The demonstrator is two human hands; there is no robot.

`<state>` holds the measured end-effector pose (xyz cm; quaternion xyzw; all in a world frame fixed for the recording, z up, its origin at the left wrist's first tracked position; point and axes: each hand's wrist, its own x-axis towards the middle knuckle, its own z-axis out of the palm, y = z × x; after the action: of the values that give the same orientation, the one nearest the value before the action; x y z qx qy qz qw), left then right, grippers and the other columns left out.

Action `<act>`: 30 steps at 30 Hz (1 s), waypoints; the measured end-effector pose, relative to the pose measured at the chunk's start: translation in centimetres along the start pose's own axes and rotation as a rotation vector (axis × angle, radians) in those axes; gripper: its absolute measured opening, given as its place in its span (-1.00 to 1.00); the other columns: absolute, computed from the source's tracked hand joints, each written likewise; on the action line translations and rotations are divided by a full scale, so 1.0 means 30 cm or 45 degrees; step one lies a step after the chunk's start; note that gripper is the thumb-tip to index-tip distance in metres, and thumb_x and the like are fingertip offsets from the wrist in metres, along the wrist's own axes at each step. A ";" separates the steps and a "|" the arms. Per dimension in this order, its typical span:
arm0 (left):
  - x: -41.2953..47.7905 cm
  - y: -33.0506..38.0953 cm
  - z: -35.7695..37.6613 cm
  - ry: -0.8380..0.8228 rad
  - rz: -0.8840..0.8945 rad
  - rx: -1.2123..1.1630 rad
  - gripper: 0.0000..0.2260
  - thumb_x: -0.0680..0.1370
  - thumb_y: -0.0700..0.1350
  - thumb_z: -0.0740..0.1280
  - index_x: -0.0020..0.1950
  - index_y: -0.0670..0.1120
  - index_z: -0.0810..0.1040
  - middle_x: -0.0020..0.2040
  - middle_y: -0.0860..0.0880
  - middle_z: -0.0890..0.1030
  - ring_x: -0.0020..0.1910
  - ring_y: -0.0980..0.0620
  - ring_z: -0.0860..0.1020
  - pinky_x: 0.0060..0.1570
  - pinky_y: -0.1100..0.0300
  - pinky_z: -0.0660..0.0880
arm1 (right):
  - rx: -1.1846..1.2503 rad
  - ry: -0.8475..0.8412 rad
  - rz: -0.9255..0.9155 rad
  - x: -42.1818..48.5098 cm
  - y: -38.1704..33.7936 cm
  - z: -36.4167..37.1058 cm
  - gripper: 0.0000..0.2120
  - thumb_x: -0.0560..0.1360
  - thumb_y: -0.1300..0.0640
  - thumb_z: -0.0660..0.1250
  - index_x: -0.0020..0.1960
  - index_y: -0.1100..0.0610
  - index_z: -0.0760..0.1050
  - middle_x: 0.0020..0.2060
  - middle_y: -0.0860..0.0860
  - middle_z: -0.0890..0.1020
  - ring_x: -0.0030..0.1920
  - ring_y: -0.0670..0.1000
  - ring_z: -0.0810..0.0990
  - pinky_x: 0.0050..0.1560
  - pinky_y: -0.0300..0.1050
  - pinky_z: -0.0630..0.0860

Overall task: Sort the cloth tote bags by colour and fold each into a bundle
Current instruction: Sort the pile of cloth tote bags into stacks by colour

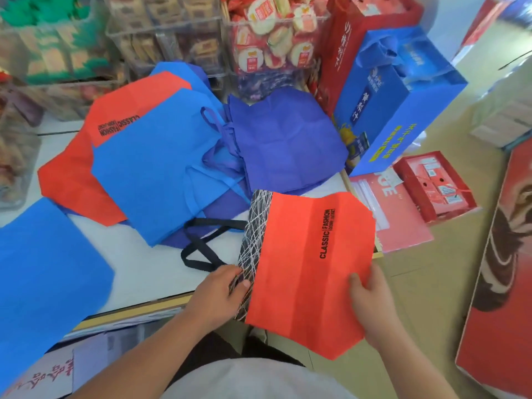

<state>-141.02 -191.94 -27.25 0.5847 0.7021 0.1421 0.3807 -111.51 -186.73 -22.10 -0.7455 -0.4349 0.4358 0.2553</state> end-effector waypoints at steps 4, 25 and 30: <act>0.023 0.053 0.039 -0.123 0.037 0.053 -0.62 0.66 0.10 0.24 0.42 -0.03 0.49 0.35 0.06 0.48 0.35 0.03 0.46 0.24 0.24 0.33 | 0.068 0.191 0.000 -0.036 0.104 0.006 -0.34 0.57 0.37 0.10 0.58 -0.07 0.16 0.43 -0.05 0.46 0.36 0.03 0.48 0.42 0.09 0.38; 0.039 -0.024 0.036 -0.259 -0.032 0.058 -0.49 0.69 0.10 0.17 0.62 -0.01 0.22 0.58 0.04 0.28 0.55 0.02 0.26 0.49 0.17 0.17 | -1.120 -0.450 -0.444 0.104 0.063 0.428 -0.43 0.60 -0.38 0.02 0.58 -0.33 0.08 0.65 -0.06 -0.04 0.62 0.19 -0.18 0.54 0.36 -0.18; 0.011 -0.170 -0.123 -0.032 -0.297 -0.009 -0.54 0.68 0.13 0.18 0.56 0.05 0.33 0.52 0.06 0.39 0.46 0.06 0.38 0.46 0.09 0.31 | -1.232 -0.433 -0.320 0.181 0.019 0.447 -0.43 0.55 -0.46 -0.11 0.44 -0.34 0.34 0.58 -0.04 0.19 0.59 0.19 0.05 0.52 0.35 -0.07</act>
<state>-147.25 -192.15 -28.20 0.4994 0.7602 0.0920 0.4054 -121.65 -182.25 -31.43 -0.6388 -0.7078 0.2662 -0.1419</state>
